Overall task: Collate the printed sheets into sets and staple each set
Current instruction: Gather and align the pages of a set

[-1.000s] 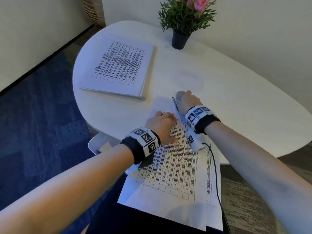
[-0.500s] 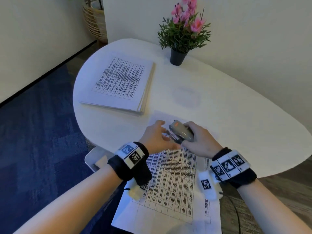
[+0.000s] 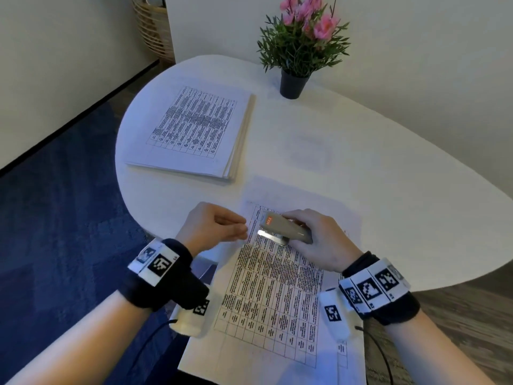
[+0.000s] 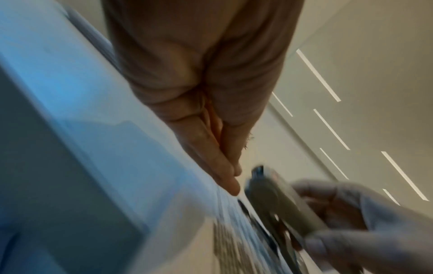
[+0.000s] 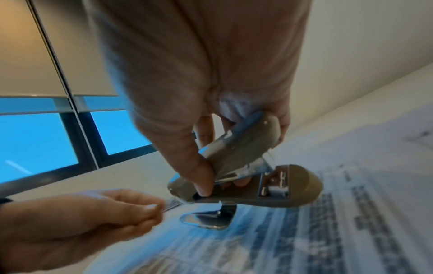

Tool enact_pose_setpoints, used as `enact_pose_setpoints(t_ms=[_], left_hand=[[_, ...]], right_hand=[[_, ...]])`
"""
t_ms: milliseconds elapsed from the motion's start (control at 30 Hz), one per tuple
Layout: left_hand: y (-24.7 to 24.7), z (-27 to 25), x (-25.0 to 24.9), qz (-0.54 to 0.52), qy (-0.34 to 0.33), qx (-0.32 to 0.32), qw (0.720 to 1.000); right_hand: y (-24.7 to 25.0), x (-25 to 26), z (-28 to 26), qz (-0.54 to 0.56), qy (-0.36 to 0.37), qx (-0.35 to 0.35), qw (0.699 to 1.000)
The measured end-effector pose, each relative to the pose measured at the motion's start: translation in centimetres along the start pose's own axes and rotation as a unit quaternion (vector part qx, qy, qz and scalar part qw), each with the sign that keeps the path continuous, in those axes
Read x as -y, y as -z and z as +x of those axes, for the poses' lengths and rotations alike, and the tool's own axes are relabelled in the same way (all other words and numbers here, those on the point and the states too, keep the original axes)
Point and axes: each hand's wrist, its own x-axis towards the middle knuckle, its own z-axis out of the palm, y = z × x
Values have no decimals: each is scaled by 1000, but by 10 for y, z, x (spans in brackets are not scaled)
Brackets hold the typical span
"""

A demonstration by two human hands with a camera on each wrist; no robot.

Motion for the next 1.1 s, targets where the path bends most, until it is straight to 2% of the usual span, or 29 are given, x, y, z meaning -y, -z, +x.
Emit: enact_pose_setpoints(t_ms=[133, 300, 433, 567, 633, 700, 767, 833, 967, 1100], left_hand=[[52, -20, -5, 81, 14, 3, 997], [112, -46, 2, 149, 132, 32, 979], [113, -44, 29, 145, 210, 70, 964], [102, -35, 49, 114, 224, 58, 966], [101, -34, 51, 173, 204, 71, 961], [99, -38, 43, 251, 192, 103, 943], [95, -44, 24, 284, 187, 126, 932], [86, -48, 1, 299, 151, 127, 934], [53, -32, -25, 292, -18, 78, 953], [-4, -2, -19, 356, -168, 64, 917]], right_hand=[[10, -15, 0, -34, -44, -18, 998], [17, -29, 2, -42, -80, -36, 995], [17, -30, 5, -35, -88, -30, 995], [19, -27, 5, -37, -89, -25, 995], [19, -27, 5, -35, -87, -24, 995], [19, -26, 5, -32, -93, -24, 995], [17, -25, 7, -36, -104, -19, 994], [16, -25, 10, -42, -113, -14, 993], [15, -22, 21, -72, -126, -27, 989], [18, -21, 38, -93, -164, -48, 981]])
